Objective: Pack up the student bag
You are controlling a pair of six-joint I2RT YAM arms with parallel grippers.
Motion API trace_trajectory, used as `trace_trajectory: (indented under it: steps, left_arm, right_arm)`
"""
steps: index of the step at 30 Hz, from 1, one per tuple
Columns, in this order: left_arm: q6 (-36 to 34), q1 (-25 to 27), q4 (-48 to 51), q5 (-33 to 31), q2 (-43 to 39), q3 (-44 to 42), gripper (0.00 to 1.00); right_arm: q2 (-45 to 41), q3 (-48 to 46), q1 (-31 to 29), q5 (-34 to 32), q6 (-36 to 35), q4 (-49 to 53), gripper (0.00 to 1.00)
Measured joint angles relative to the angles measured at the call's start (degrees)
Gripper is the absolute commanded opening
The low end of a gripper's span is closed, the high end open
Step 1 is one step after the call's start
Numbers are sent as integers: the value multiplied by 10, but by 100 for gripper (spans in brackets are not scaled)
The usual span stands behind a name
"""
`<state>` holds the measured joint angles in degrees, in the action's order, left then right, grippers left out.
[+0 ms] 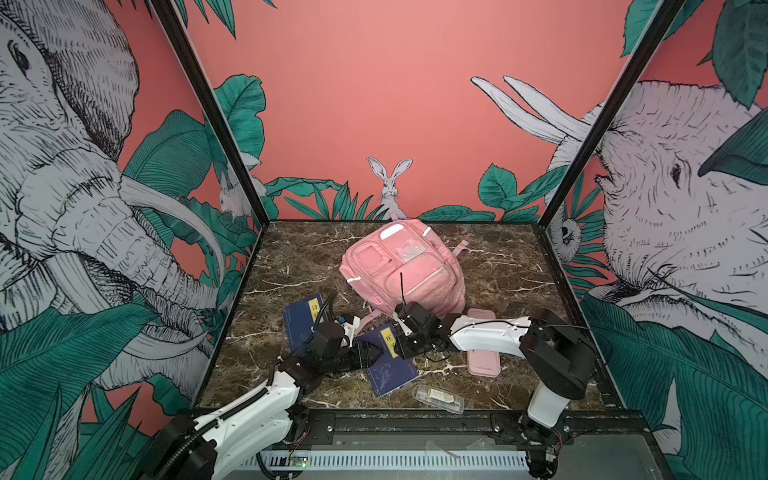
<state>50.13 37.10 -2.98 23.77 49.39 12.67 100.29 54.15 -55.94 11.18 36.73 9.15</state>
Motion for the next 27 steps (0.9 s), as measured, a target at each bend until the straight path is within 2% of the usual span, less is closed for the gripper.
trace_trajectory:
  steps: [2,11,18,27]
  left_arm:
    - [0,0,5,-5,0,1,60]
    - [6,0,148,-57,3,20,67]
    - [46,0,138,-52,26,23,68]
    - [137,0,116,-20,72,42,66]
  right_arm:
    - [0,0,0,0,0,0,33]
    - [-2,-5,0,0,2,-6,33]
    - [-2,-5,0,0,2,-8,34]
    - [-2,-5,0,0,2,-8,33]
